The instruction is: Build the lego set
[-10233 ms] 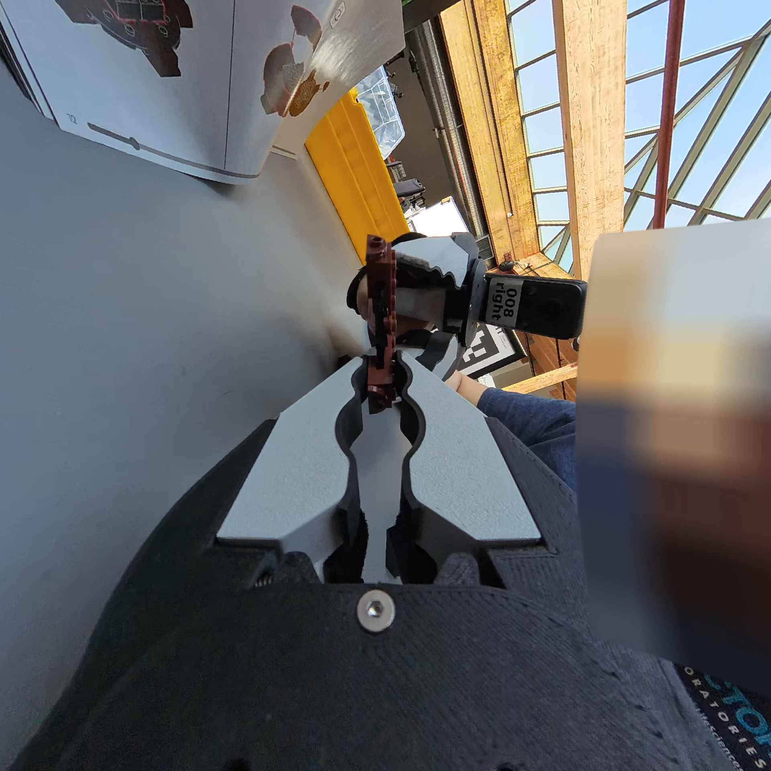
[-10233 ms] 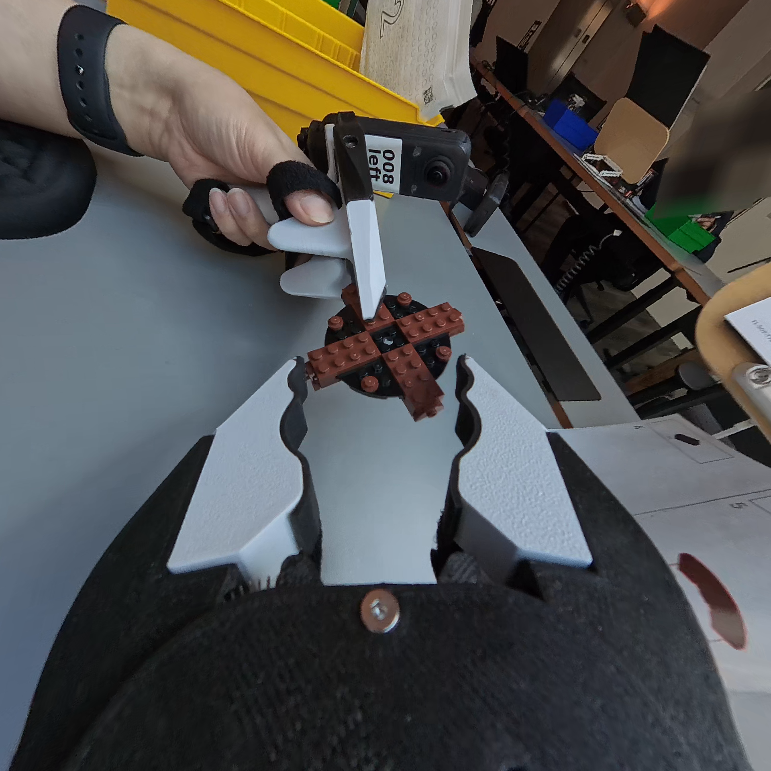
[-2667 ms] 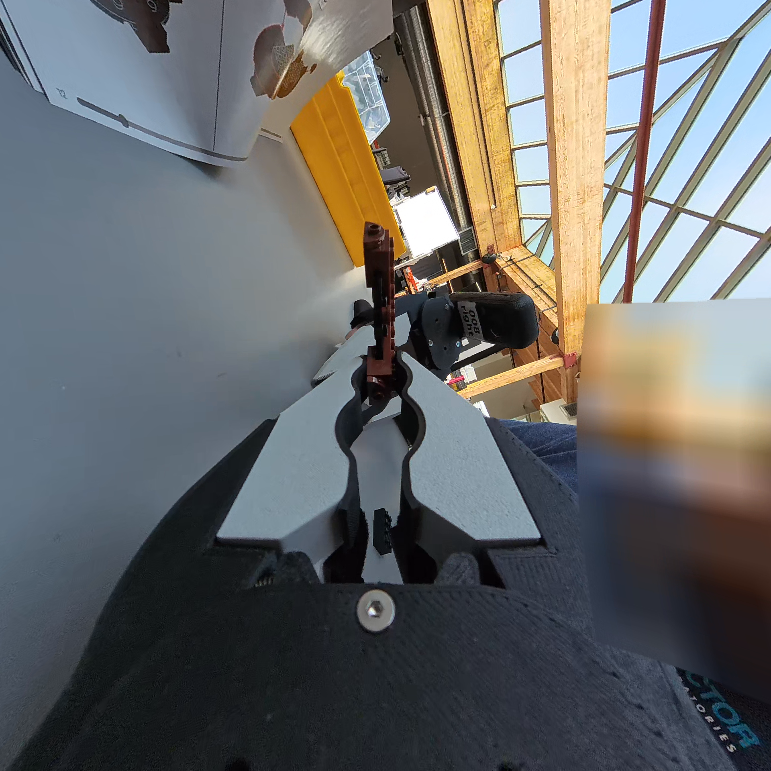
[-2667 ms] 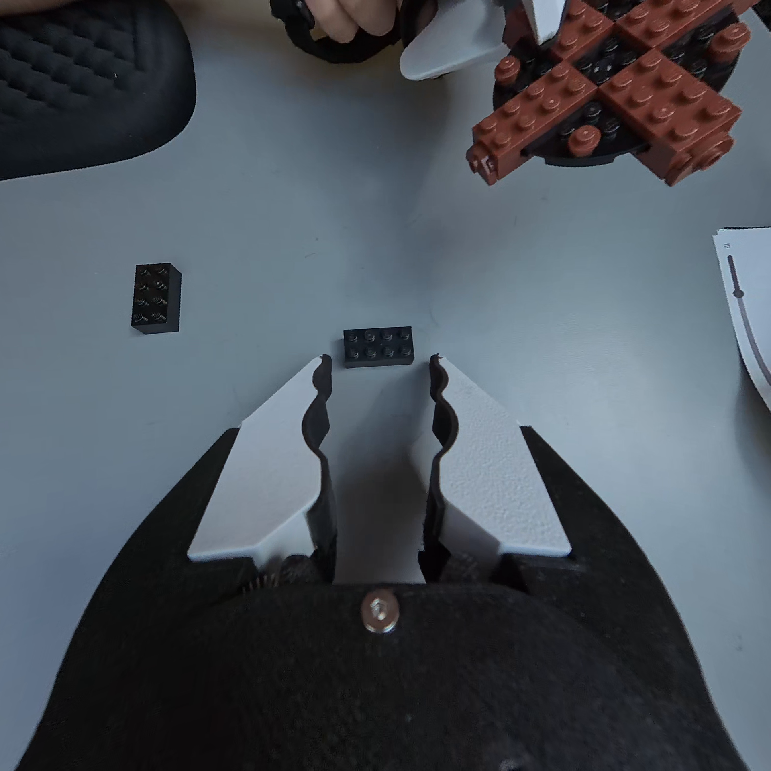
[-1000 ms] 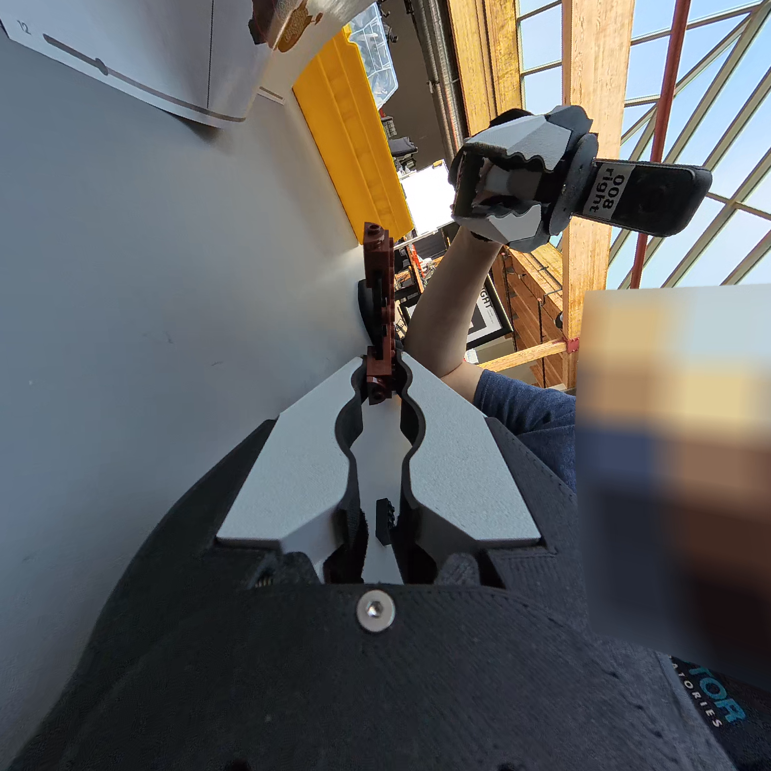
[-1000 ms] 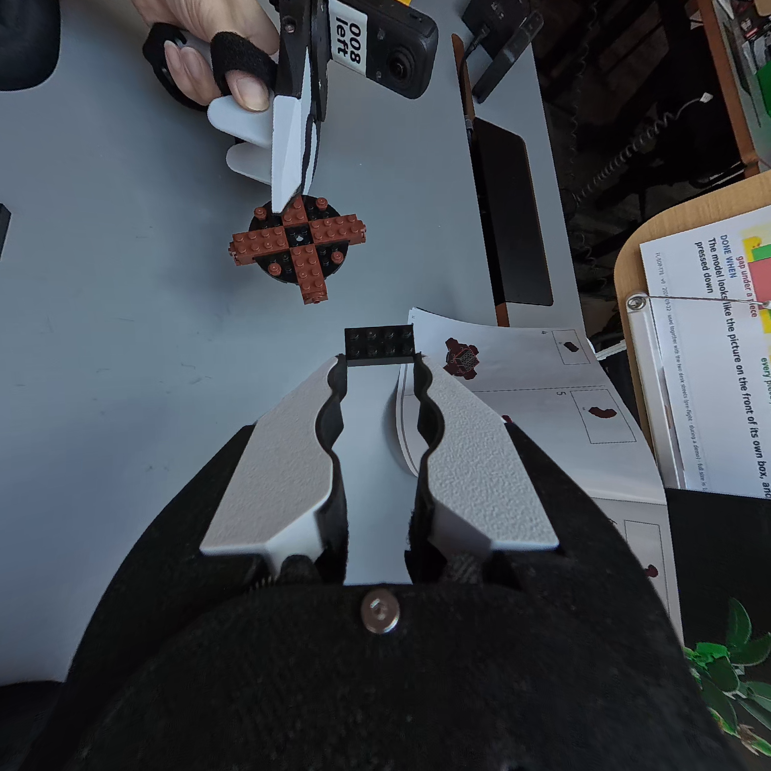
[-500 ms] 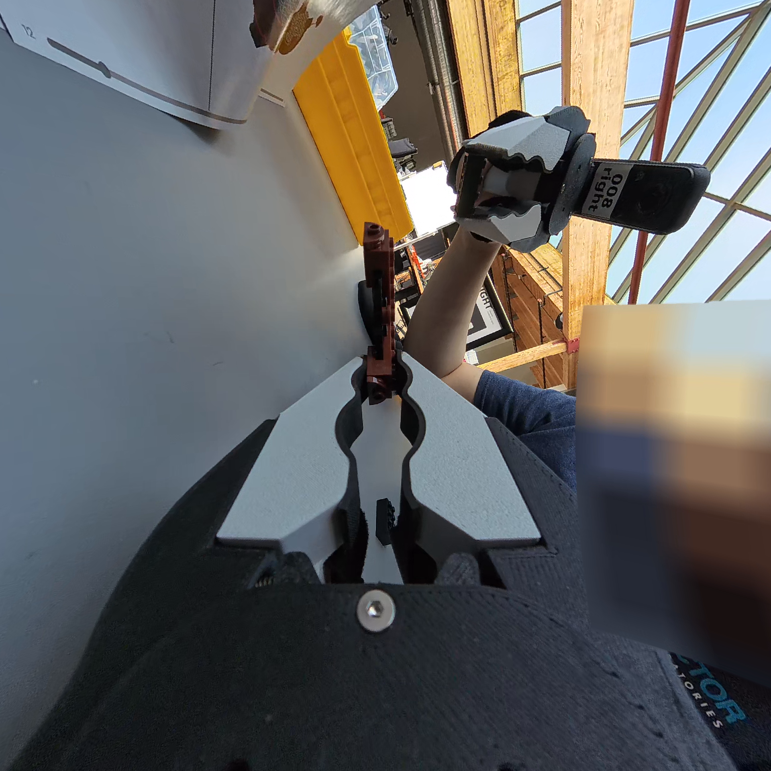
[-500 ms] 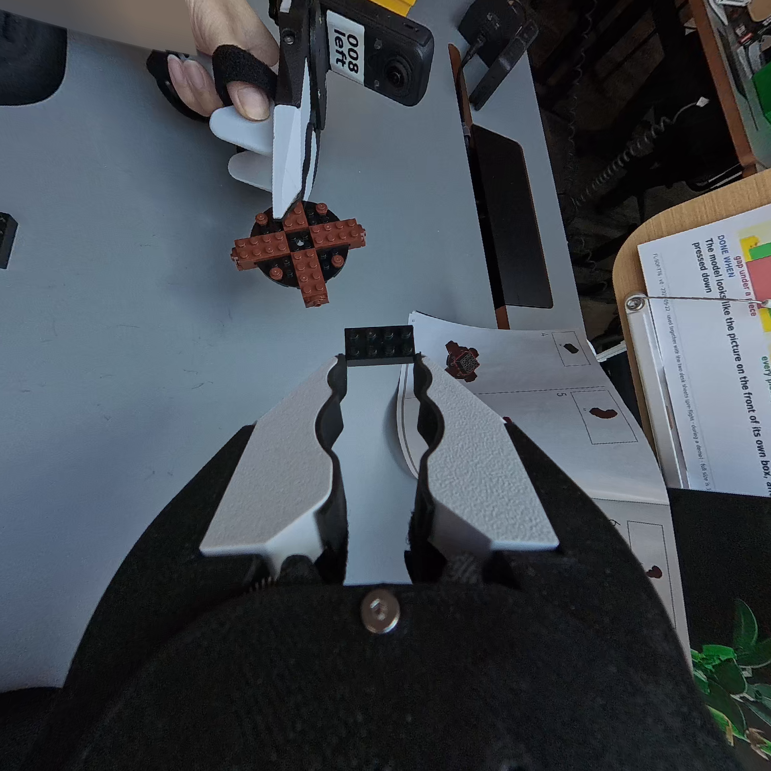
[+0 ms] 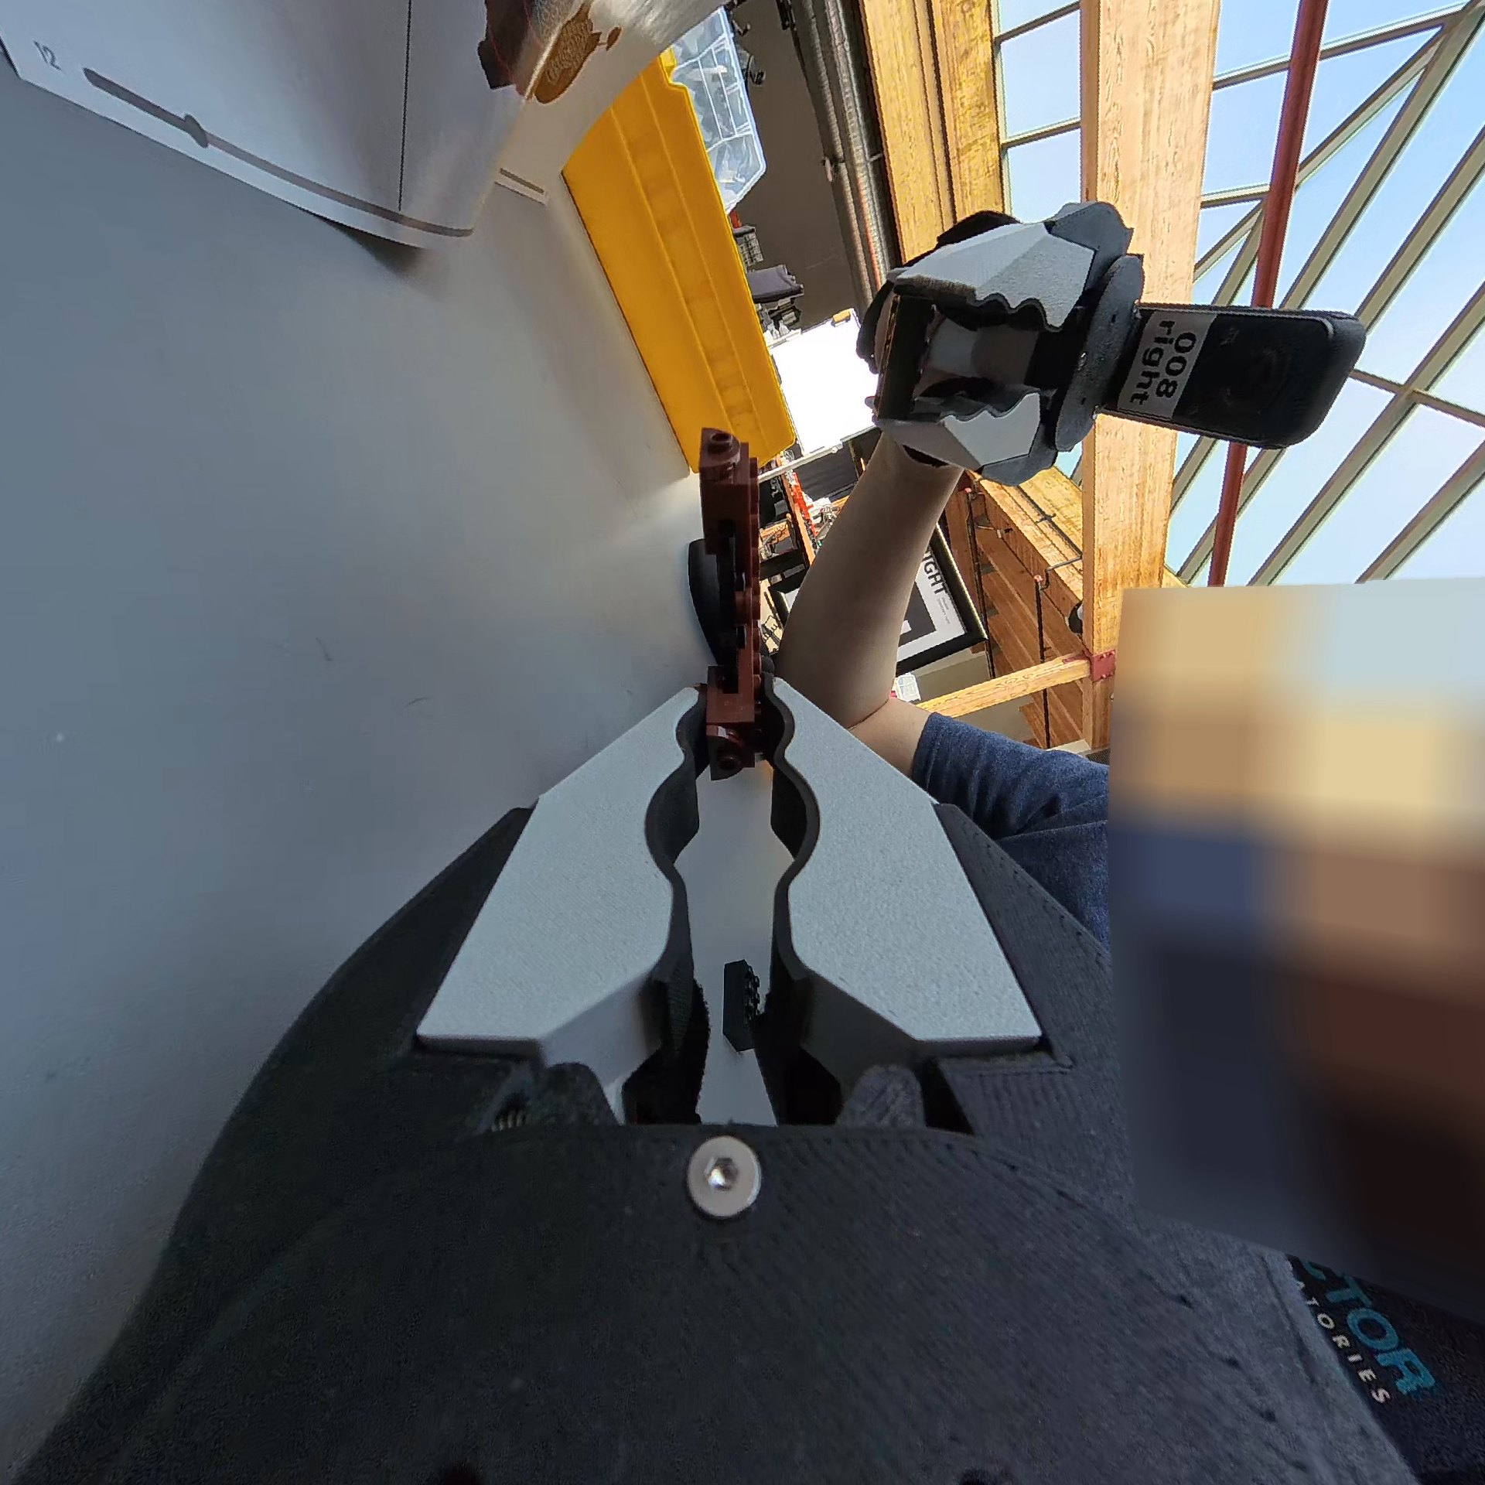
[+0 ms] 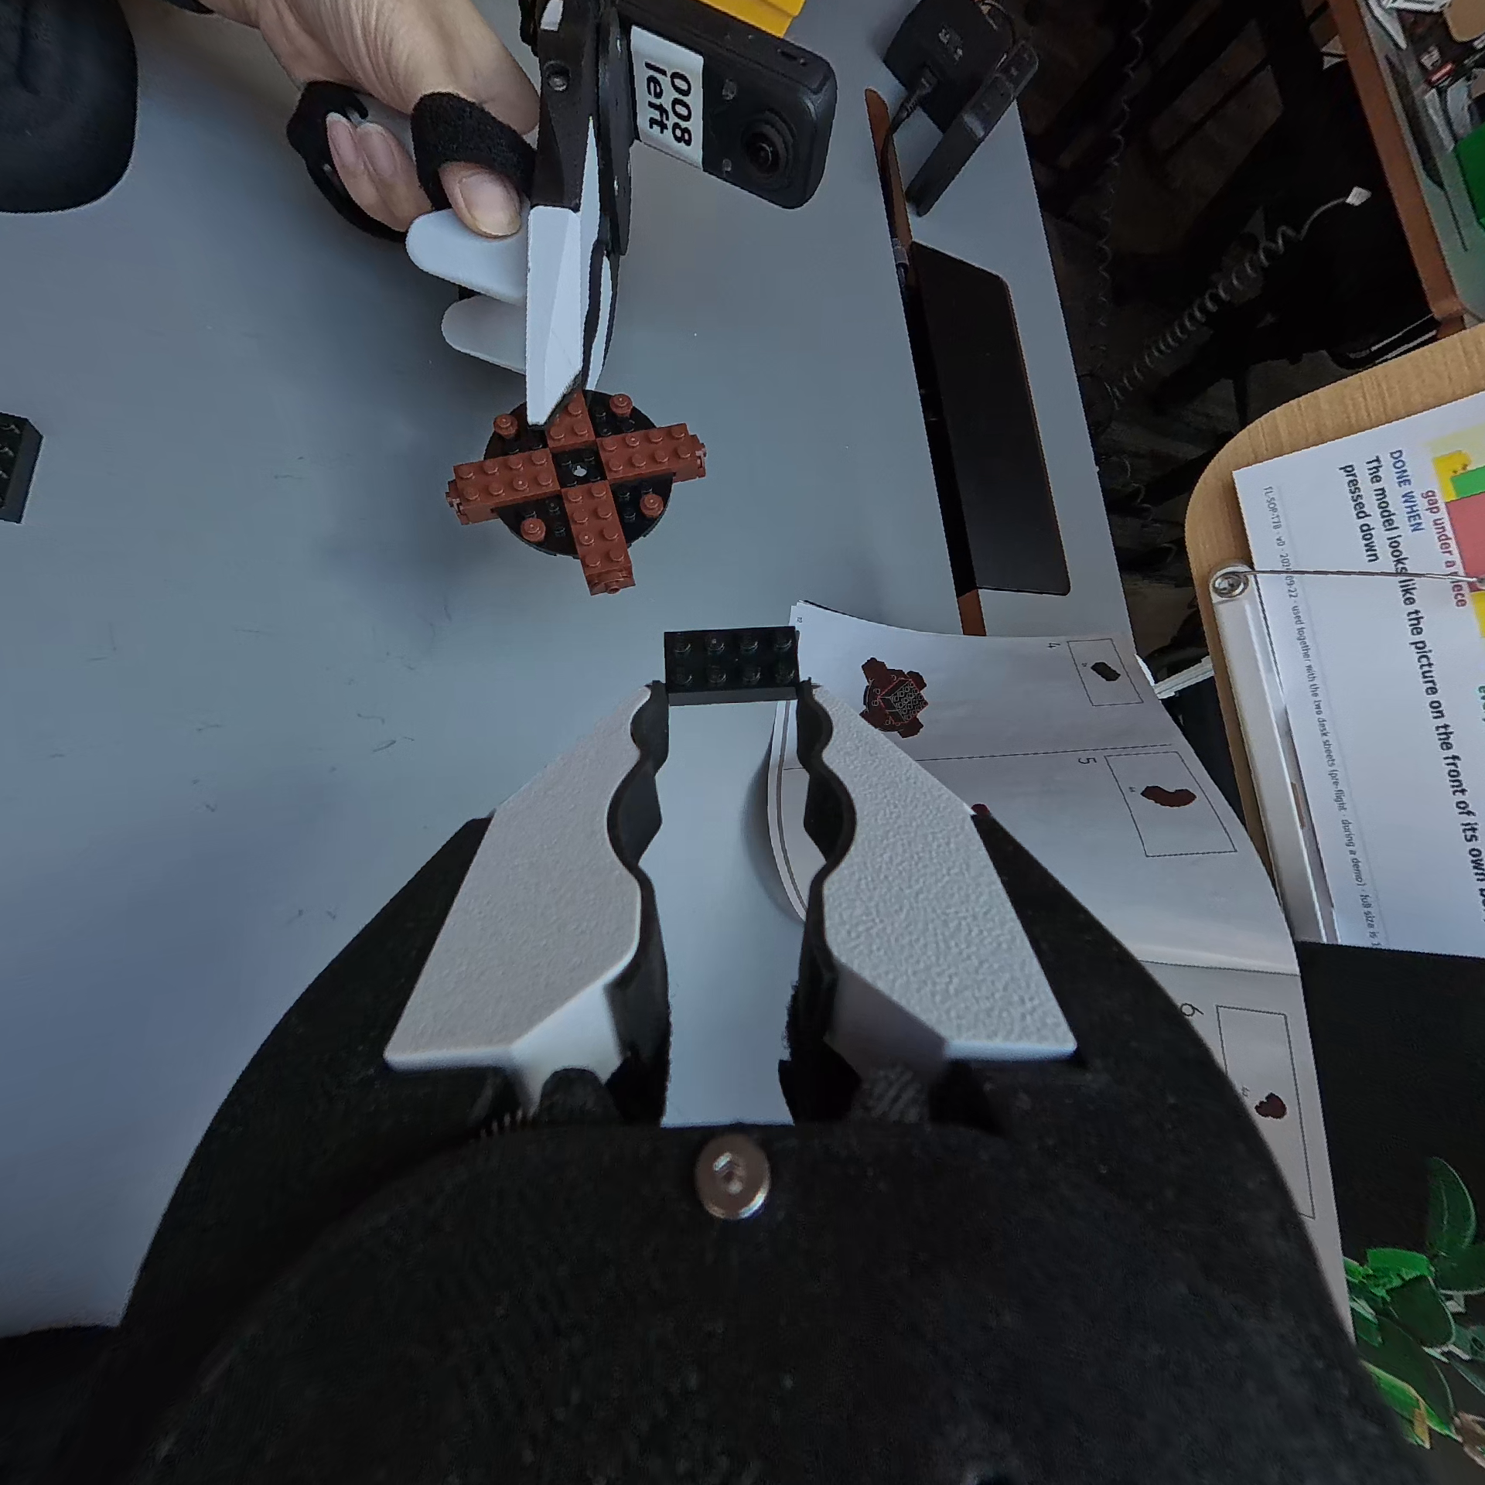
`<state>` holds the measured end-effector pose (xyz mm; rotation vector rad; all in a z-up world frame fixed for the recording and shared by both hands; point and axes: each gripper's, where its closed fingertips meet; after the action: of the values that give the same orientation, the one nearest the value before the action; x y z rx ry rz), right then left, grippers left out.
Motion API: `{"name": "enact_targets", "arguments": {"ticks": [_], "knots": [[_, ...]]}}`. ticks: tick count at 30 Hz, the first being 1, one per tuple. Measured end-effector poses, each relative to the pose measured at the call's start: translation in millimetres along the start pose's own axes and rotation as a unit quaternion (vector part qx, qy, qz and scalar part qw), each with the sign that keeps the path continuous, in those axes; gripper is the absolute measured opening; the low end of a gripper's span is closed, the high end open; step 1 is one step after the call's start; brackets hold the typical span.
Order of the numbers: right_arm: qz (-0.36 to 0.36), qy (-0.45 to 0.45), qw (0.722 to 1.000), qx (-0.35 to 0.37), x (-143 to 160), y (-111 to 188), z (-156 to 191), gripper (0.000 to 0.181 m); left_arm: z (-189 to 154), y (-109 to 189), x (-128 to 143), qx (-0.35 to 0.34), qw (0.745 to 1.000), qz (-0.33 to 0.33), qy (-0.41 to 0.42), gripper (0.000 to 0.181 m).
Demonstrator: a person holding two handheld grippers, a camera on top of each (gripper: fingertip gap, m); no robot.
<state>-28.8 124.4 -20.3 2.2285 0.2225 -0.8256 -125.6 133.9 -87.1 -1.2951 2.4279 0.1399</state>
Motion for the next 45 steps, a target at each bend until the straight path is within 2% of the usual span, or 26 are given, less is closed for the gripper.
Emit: {"name": "enact_targets", "arguments": {"ticks": [12, 16, 20, 23, 28, 45], "knots": [[-0.011, -0.005, 1.0, -0.01, -4, -2, 3, 0.031, 0, -1, 0, 0.001, 1.0, 0.001, 0.002, 0.009], [-0.059, -0.024, 0.997, -0.041, -31, -10, 16, 0.031, 1, -3, 2, 0.0, 1.0, 0.004, 0.003, 0.009], [-0.061, -0.036, 0.994, -0.079, -50, -37, 40, 0.031, 2, -5, 3, -0.003, 1.0, 0.007, 0.006, 0.009], [-0.017, -0.022, 0.995, -0.092, -41, -61, 55, 0.031, 2, -5, 4, -0.002, 1.0, 0.008, 0.01, 0.009], [-0.014, -0.018, 0.995, -0.101, -41, -76, 66, 0.031, 1, -6, 5, 0.007, 1.0, 0.01, 0.018, 0.009], [-0.02, -0.018, 0.994, -0.109, -39, -72, 66, 0.031, -7, -9, 5, 0.041, 0.999, 0.008, 0.03, 0.009]]}}
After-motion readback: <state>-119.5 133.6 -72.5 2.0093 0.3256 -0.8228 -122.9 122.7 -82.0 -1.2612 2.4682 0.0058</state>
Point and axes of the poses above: each gripper's, where its closed fingertips meet, y back along the fingers, x out of its underside, z = x × y across the jaws, and after that the axes turned 6 degrees about x, right-handed
